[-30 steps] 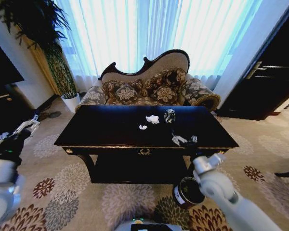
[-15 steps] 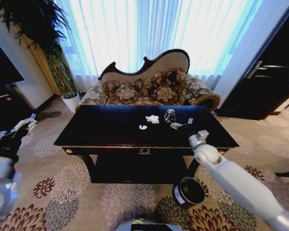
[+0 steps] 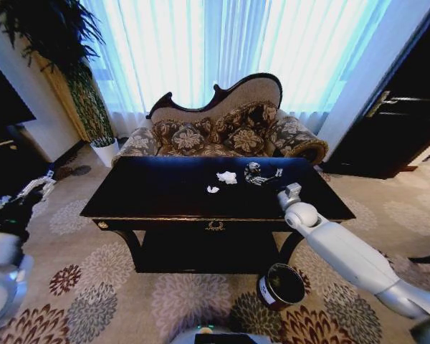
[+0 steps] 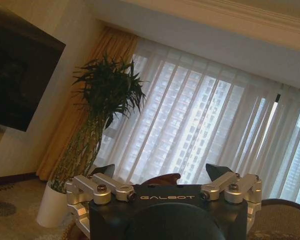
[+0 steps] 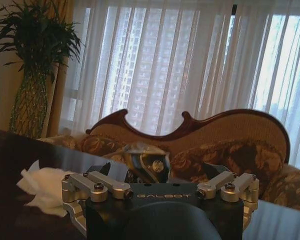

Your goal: Move to the front of the table and place the trash on the table into the trash bin.

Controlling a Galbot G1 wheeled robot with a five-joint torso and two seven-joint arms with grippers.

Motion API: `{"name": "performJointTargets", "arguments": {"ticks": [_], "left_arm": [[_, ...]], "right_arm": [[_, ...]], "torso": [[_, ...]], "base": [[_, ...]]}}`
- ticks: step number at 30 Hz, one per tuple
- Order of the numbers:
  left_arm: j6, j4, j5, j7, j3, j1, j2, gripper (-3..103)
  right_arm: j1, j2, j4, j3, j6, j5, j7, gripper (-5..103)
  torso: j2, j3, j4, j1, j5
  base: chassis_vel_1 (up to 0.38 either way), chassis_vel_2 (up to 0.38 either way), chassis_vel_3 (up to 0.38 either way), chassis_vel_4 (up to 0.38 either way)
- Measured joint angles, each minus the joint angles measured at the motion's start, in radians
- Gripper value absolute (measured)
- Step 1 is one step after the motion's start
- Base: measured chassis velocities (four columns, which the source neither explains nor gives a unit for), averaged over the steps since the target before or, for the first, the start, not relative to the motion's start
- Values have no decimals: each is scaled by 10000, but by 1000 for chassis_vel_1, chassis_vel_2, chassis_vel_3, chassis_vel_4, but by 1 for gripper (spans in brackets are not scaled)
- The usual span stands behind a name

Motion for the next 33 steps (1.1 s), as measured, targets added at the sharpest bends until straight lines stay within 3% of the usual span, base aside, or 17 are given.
{"name": "performJointTargets", "arguments": {"ticks": [11, 13, 16, 17, 21, 23, 25, 28, 33], "left_arm": [[0, -20, 68, 36, -26, 29, -44, 100], [-3, -20, 61, 39, -58, 29, -36, 100], [-10, -20, 50, 40, -96, 46, -27, 100], [-17, -15, 38, 41, -132, 63, -16, 100], [-35, -8, 29, 42, -158, 72, -4, 100], [-41, -7, 34, 44, -130, 72, -27, 100], [-41, -6, 39, 44, -104, 69, -40, 100], [-45, -8, 65, 45, -58, 52, -53, 100], [-51, -21, 71, 44, -78, 53, -44, 100]], "right_arm": [[-129, 121, -206, -127, 28, 169, -265, 101], [-220, 131, -164, -49, 36, 78, -338, 91], [-314, 131, -88, 67, 41, 50, -369, 91], [-398, 129, -20, 164, 56, 45, -398, 75], [-510, 121, 64, 292, 93, 45, -451, 70], [-616, 116, 95, 397, 146, 39, -546, 53], [-664, 114, 104, 438, 163, 27, -581, 53], [-846, 96, 202, 572, 186, 16, -672, 37], [-1286, 65, 480, 926, 259, 113, -928, 27]], "torso": [[0, -1, 0, 0, 0], [1, -1, 0, 0, 1], [1, -1, 0, 0, 0], [2, -1, -1, 0, 0], [2, -1, 0, -1, 0], [2, -1, 0, -2, 0], [2, -1, 0, -2, 0], [2, -1, -1, -2, 1], [2, -1, 0, -2, 0]], "base": [[0, 0, 0, 0], [0, 0, 0, 0], [0, 0, 0, 0], [0, 0, 0, 0], [0, 0, 0, 0], [0, 0, 0, 0], [0, 0, 0, 0], [0, 0, 0, 0], [0, 0, 0, 0]]}}
